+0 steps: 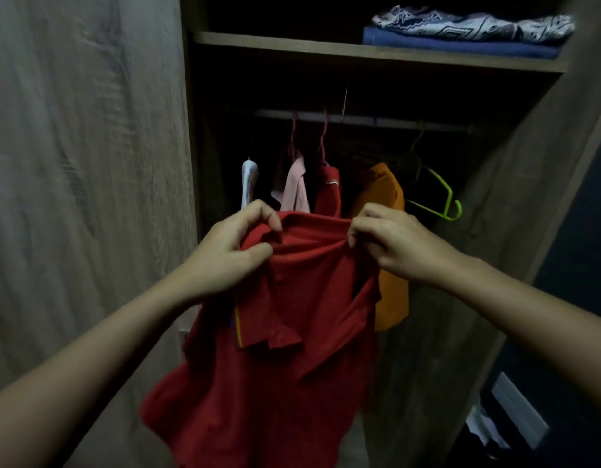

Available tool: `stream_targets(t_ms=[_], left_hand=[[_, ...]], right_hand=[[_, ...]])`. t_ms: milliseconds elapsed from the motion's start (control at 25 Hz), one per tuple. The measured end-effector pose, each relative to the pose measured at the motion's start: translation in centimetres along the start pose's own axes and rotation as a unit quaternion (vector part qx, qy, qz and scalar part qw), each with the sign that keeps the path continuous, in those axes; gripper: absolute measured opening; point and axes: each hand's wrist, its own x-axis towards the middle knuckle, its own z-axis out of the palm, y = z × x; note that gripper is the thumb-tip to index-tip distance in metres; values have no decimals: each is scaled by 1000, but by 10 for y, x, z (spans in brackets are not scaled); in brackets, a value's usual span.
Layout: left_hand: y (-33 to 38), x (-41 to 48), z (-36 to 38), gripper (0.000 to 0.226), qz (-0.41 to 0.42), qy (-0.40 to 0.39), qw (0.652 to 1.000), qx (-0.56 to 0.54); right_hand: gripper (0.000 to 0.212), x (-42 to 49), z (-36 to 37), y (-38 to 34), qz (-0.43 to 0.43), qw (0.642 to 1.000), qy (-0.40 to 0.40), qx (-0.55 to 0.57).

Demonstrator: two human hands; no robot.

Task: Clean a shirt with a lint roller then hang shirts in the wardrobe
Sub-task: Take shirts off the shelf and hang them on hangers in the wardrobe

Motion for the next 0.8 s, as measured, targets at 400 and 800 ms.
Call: stream_targets(t_ms=[400,800], left_hand=[[-26,-7,-24,34,-23,127,981,142],[-46,15,16,53,-25,-193,926,322]], right_hand=[[56,2,4,-14,25,997,-43,-62],[55,-35,4,18,206,960,-179,-56]])
